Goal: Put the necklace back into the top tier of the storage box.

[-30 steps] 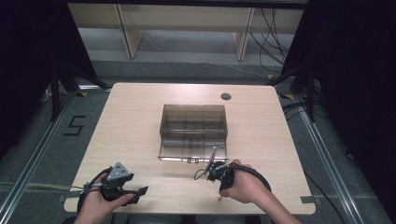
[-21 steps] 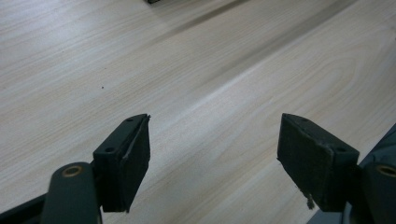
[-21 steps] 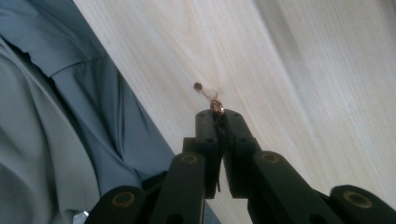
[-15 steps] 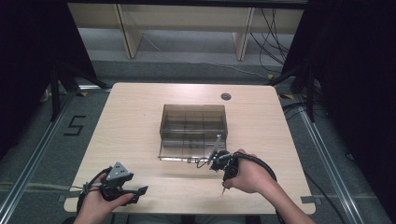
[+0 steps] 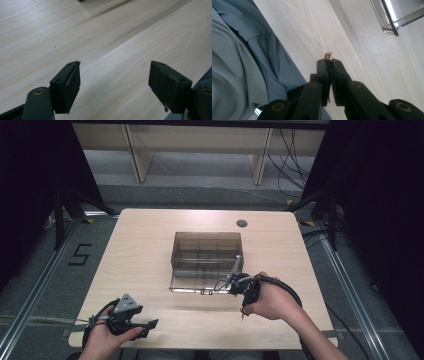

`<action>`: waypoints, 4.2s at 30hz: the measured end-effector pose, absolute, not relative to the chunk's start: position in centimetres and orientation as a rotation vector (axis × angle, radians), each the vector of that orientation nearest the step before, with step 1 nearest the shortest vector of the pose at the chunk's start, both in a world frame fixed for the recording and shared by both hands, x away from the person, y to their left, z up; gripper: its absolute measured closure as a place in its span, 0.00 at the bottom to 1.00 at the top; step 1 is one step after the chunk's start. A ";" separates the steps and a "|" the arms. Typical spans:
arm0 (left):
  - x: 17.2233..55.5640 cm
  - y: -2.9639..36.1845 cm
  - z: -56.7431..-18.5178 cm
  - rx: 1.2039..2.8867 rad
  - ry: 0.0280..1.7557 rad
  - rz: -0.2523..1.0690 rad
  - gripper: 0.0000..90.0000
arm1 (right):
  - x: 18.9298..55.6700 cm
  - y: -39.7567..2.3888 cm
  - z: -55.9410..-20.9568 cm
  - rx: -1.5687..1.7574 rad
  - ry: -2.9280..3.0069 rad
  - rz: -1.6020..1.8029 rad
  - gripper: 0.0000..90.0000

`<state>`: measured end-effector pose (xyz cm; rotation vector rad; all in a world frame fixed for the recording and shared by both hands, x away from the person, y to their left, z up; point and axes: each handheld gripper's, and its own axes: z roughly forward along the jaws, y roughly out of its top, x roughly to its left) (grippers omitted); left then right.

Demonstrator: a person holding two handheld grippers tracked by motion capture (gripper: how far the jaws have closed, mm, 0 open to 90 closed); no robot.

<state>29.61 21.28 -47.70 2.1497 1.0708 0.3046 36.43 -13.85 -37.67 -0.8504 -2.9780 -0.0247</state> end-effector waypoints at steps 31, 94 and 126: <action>29.6 21.4 -47.7 2.149 1.066 0.308 0.28 | 37.8 -14.2 -34.9 -0.904 -2.990 -0.085 0.96; 29.6 21.2 -47.7 2.118 1.085 0.320 0.29 | 40.6 -13.2 -29.3 -0.899 -2.989 -0.186 0.96; 29.6 21.2 -47.7 2.127 1.074 0.319 0.29 | 42.6 -12.2 -27.8 -0.892 -3.018 -0.189 0.96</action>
